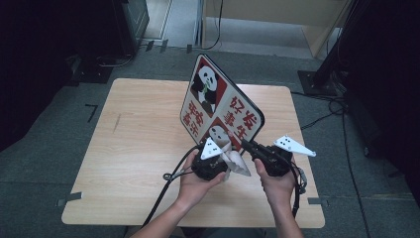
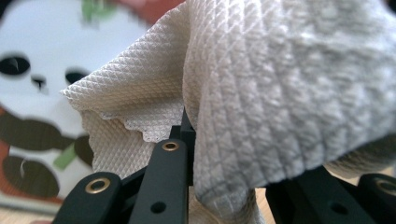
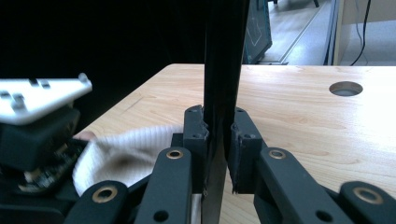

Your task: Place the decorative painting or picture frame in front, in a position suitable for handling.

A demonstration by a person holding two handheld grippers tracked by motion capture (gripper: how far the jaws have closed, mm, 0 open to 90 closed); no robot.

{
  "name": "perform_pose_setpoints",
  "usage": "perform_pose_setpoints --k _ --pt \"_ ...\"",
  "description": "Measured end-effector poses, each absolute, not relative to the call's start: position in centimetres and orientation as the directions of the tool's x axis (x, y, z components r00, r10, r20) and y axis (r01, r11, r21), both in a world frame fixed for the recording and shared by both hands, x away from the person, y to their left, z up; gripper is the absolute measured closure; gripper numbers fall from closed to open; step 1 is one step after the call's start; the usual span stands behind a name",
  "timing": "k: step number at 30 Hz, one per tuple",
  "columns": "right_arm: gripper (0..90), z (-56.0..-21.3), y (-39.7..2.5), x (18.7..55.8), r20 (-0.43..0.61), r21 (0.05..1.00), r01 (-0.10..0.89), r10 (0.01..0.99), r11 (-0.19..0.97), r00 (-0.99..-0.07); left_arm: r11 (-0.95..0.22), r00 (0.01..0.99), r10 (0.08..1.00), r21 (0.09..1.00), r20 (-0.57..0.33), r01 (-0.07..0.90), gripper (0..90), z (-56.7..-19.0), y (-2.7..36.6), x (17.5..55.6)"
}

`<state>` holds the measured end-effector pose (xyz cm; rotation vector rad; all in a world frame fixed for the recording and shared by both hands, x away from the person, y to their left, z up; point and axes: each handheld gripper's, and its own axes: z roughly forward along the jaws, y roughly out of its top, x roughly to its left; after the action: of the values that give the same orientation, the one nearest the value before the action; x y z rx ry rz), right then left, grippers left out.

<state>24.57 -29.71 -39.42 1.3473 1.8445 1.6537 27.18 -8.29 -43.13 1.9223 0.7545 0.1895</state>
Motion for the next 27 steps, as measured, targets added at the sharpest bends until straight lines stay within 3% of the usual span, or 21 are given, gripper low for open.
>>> perform_pose_setpoints --k 7,16,27 --pt "80.1 -39.4 -29.6 24.5 0.339 0.899 0.423 0.792 -0.113 -0.508 -0.278 0.814 0.559 0.889 -0.159 0.365 73.2 -42.5 -8.6 26.7" --pt "80.1 -39.4 -29.7 24.6 0.339 0.898 0.425 0.79 -0.111 -0.51 -0.346 0.795 0.577 0.827 -0.185 0.443 81.7 -46.2 -7.4 26.8" --pt "80.0 -39.4 -29.7 24.7 0.332 0.902 0.42 0.79 -0.105 -0.515 -0.346 0.735 0.645 0.778 -0.209 0.524 81.5 -48.9 -5.8 28.6"
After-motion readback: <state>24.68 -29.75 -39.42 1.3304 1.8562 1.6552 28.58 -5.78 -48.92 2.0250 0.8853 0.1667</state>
